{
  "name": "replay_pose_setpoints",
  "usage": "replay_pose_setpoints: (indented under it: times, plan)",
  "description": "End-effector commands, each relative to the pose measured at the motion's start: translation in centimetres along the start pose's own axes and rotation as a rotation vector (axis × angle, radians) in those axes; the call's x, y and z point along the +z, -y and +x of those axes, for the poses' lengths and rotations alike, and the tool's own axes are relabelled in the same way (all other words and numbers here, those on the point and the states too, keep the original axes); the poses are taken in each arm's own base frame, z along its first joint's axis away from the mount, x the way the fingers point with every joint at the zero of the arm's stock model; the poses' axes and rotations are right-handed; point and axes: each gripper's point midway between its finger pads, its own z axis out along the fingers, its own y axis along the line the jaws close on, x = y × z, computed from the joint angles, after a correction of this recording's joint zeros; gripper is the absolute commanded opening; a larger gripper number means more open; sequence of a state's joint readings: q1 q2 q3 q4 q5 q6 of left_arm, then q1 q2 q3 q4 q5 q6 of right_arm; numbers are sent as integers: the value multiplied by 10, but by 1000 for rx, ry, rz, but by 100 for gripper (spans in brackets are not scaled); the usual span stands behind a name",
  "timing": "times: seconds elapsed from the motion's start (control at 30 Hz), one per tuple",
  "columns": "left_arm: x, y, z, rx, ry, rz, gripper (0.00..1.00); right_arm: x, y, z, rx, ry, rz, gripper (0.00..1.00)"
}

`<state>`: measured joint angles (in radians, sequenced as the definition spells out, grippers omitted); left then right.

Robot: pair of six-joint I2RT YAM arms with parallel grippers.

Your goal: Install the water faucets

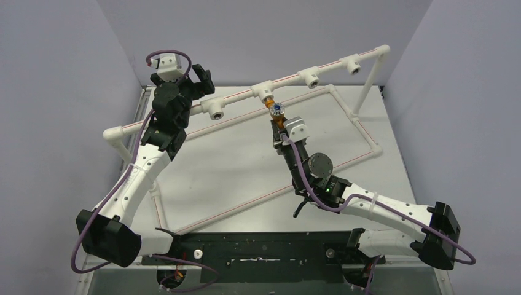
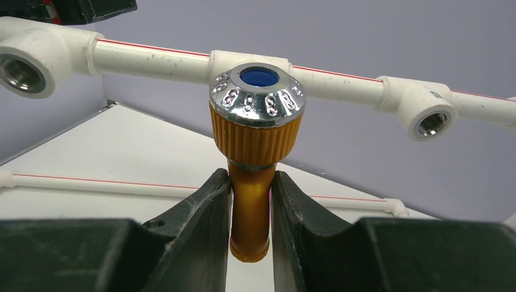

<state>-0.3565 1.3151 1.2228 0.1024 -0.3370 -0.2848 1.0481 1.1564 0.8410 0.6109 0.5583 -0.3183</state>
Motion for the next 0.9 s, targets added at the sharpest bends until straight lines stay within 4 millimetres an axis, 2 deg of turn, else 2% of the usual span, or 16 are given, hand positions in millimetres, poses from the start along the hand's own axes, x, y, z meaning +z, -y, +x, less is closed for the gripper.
replay_pose_setpoints:
  times: [0.0, 0.3, 0.47, 0.87]
  plan:
    - [-61, -48, 194, 223, -633, -94, 95, 3, 2, -14, 74, 34, -6, 0]
    - [-60, -48, 194, 222, -633, -92, 95, 7, 9, -35, 148, 68, 21, 0]
    - [-60, -48, 195, 222, -634, -91, 95, 9, 16, -40, 203, 73, 60, 0]
    - [-61, -47, 194, 222, -632, -89, 95, 12, 24, -26, 370, 39, 118, 0]
